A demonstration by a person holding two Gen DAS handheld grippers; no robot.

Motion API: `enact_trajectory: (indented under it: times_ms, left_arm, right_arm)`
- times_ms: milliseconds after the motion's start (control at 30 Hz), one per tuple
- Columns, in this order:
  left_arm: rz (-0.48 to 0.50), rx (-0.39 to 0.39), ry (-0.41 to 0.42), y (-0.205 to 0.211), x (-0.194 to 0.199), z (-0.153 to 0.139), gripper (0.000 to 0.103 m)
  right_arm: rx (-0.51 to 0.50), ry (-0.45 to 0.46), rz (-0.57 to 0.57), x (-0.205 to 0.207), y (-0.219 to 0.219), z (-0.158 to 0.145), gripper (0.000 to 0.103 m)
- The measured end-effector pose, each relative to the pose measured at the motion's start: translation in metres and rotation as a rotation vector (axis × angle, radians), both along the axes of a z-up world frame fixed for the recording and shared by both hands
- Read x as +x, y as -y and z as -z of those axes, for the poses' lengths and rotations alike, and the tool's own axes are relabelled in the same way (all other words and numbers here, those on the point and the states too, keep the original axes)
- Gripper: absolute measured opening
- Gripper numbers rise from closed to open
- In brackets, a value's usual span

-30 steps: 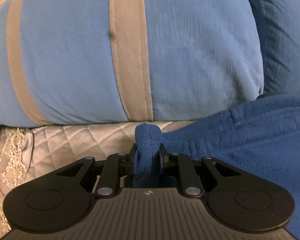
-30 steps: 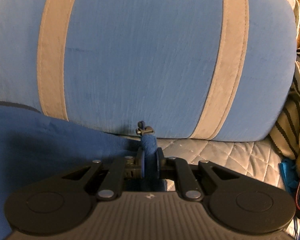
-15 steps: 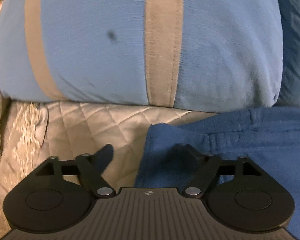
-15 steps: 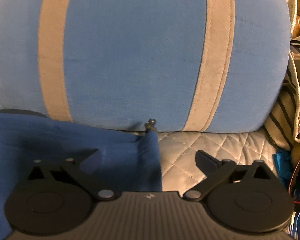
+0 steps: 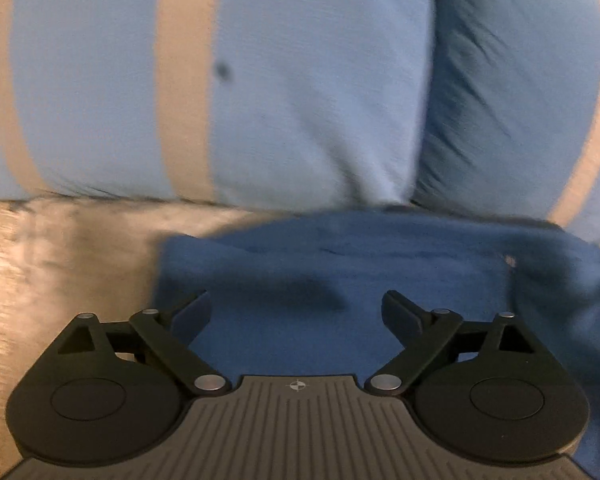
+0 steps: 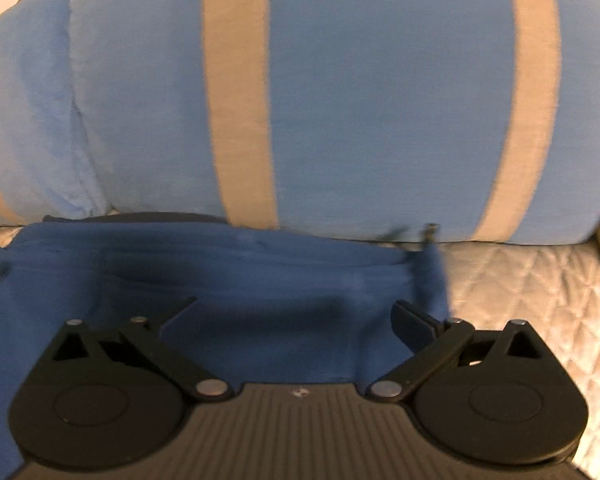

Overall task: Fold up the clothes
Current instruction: 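Open both grippers to release the folded fleece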

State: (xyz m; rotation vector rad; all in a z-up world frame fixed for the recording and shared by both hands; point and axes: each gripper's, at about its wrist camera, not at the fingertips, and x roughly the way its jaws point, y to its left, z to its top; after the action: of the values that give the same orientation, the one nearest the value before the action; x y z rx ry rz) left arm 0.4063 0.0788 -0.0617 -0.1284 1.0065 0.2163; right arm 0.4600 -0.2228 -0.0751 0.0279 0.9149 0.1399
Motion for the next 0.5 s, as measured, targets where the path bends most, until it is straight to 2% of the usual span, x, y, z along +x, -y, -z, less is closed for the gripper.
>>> enact_trajectory:
  times_ms: [33, 67, 100, 200, 267, 400, 500]
  left_arm:
    - [-0.003, -0.019, -0.030, 0.003, 0.006, 0.010, 0.094]
    - [-0.013, -0.032, -0.054, 0.005, 0.011, 0.021, 0.100]
    - [-0.024, -0.041, -0.074, 0.006, 0.015, 0.033, 0.103]
    - [-0.024, 0.014, -0.101, 0.016, 0.023, 0.057, 0.103]
    - [-0.023, 0.063, -0.111, 0.024, 0.026, 0.063, 0.103]
    - [-0.030, 0.068, -0.127, 0.025, 0.032, 0.069, 0.103]
    - [-0.026, 0.075, -0.105, 0.024, 0.030, 0.071, 0.103]
  right_arm:
    - [0.002, -0.007, 0.005, 0.003, -0.005, 0.004, 0.103]
    - [0.004, -0.020, 0.013, 0.006, -0.011, 0.008, 0.103]
    - [-0.001, -0.049, 0.017, 0.010, -0.017, 0.015, 0.103]
    - [-0.050, -0.152, 0.002, 0.021, -0.038, 0.045, 0.103]
    - [-0.110, -0.154, -0.021, 0.021, -0.049, 0.058, 0.102]
    - [-0.161, -0.134, -0.005, 0.018, -0.060, 0.064, 0.102]
    - [-0.169, -0.117, -0.007, 0.016, -0.063, 0.065, 0.102]
